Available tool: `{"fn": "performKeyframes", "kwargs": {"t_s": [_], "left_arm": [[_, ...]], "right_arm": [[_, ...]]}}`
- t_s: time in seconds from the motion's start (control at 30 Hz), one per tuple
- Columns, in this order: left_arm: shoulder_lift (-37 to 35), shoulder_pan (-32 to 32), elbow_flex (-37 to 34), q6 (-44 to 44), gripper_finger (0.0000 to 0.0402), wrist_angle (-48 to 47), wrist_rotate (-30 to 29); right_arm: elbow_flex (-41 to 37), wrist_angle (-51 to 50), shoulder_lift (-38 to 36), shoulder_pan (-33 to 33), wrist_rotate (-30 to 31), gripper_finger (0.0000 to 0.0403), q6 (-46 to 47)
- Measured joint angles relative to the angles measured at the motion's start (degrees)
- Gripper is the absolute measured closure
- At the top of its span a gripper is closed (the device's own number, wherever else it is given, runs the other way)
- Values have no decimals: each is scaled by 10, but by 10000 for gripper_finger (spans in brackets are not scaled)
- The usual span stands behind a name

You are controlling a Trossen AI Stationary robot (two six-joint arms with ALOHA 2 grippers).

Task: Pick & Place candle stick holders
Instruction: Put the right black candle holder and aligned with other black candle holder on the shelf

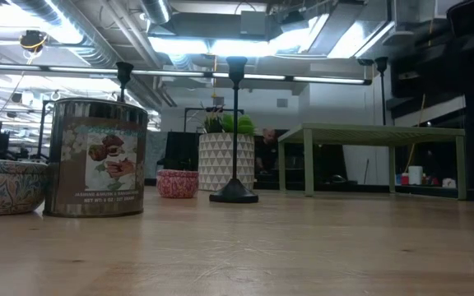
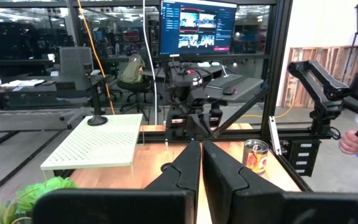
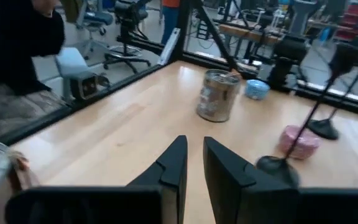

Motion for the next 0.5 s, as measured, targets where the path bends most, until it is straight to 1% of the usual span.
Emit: {"fn": "performKeyframes", "kwargs": {"t_s": [0.07, 0.17, 0.2, 0.23, 0.37, 0.5], "left_arm": [[0, 0, 0, 0, 389, 0, 0], [0, 0, 0, 0, 391, 0, 0], [0, 0, 0, 0, 391, 0, 0], [0, 0, 0, 0, 391, 0, 0], [0, 0, 0, 0, 389, 0, 0], [0, 0, 0, 0, 390, 0, 0]], "right_arm": [[-3, 6, 0, -11, 25, 348, -5], [-27, 45, 0, -26, 91, 348, 2], [-40, 67, 0, -31, 104, 348, 2], [-43, 64, 0, -35, 112, 348, 2], [-42, 86, 0, -49, 119, 348, -15], [-42, 87, 0, -60, 100, 348, -43]]}}
